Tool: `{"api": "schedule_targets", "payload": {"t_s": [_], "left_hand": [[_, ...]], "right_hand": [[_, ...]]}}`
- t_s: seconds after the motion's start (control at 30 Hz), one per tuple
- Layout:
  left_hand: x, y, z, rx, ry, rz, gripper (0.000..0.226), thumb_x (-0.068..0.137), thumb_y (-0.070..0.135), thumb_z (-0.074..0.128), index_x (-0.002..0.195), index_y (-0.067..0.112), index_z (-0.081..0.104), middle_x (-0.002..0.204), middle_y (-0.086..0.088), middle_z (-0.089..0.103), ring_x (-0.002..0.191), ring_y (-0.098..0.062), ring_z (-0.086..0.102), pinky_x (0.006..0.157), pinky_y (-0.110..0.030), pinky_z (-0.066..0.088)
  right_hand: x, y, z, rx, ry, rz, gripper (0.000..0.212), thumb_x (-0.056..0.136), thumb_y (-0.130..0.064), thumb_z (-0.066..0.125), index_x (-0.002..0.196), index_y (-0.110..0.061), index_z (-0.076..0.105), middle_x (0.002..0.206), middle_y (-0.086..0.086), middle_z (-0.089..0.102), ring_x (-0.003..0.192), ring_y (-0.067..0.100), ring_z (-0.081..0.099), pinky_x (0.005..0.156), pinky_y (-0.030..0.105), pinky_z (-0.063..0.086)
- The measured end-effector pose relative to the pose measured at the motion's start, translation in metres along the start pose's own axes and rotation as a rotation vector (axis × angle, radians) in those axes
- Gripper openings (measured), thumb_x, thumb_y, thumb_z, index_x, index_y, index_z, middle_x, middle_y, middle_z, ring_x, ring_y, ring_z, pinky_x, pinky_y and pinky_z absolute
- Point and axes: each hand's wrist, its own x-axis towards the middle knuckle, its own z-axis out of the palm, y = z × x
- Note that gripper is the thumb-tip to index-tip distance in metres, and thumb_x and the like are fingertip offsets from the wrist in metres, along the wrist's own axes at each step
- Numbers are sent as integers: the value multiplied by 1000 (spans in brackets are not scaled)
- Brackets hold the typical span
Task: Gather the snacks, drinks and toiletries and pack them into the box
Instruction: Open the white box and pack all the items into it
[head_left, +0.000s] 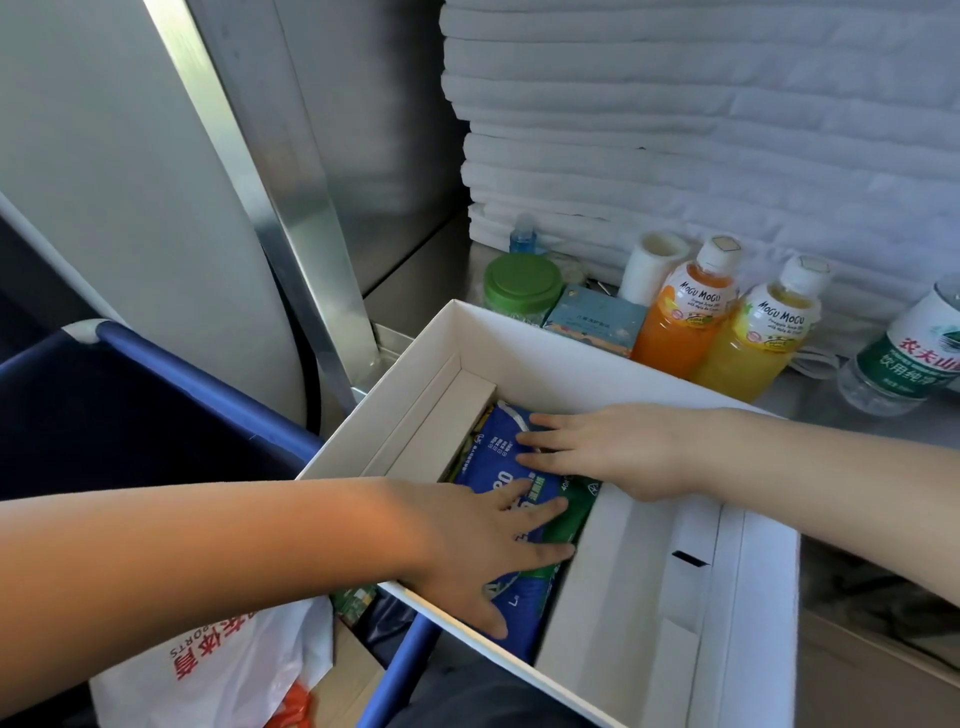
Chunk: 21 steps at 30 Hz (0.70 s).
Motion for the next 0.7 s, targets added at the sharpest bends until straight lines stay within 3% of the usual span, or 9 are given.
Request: {"api": "schedule_targets", "payload": {"t_s": [0.07, 0.2, 0.33, 0.43, 0.57, 0.63, 0.7], "left_hand": [[-1, -2, 3, 18, -21, -6, 80, 92, 54, 43, 147, 38, -13, 152, 7, -29, 140, -20, -25, 113, -52, 17], [-7, -12, 3, 48, -41, -8, 81, 92, 55, 43, 146, 36, -15, 152, 11, -26, 140, -16, -24, 115, -52, 5], [-7, -13, 2, 131, -86, 27, 76, 93, 56, 41, 148, 37, -8, 152, 4, -28, 141, -24, -23, 115, -52, 11], [-4, -9, 2, 192, -93, 50, 71, 93, 56, 40, 147, 40, -4, 152, -2, -28, 141, -32, -19, 114, -53, 14], [-1, -4, 2, 230, -127, 46, 66, 95, 52, 39, 147, 41, -1, 151, -5, -31, 139, -37, -21, 113, -54, 17], [-4, -6, 1, 189, -145, 60, 63, 96, 51, 37, 147, 43, -1, 150, -5, -33, 138, -36, -24, 114, -55, 12], [-7, -8, 0, 123, -165, 73, 61, 97, 48, 36, 147, 44, 1, 149, -4, -35, 137, -34, -29, 115, -54, 6]], "right_hand": [[-7, 1, 0, 8, 19, 5, 71, 88, -1, 46, 150, -17, 17, 158, 4, 7, 145, 19, -1, 117, 34, 14], [-23, -4, -6, 110, 67, 67, 50, 92, -7, 38, 139, -23, 44, 152, -3, 27, 135, 16, 31, 101, 30, 37], [-21, -16, -4, 138, -127, 115, 47, 98, -15, 33, 145, -22, 33, 157, -6, 12, 122, 24, 47, 95, 36, 44], [-19, -17, -4, 168, -228, 132, 48, 101, -20, 29, 149, -23, 21, 159, -6, 0, 124, 25, 44, 100, 35, 40], [-16, -13, -8, 209, -257, 121, 45, 103, -26, 27, 147, -24, 26, 159, -6, 3, 130, 22, 39, 101, 30, 35], [-13, -15, -9, 204, -169, 134, 44, 102, -28, 29, 146, -23, 30, 157, -4, 13, 128, 21, 41, 100, 32, 39], [-8, -18, -8, 214, -20, 136, 51, 100, -31, 34, 148, -24, 20, 157, -3, 10, 136, 19, 31, 105, 34, 36]]}}
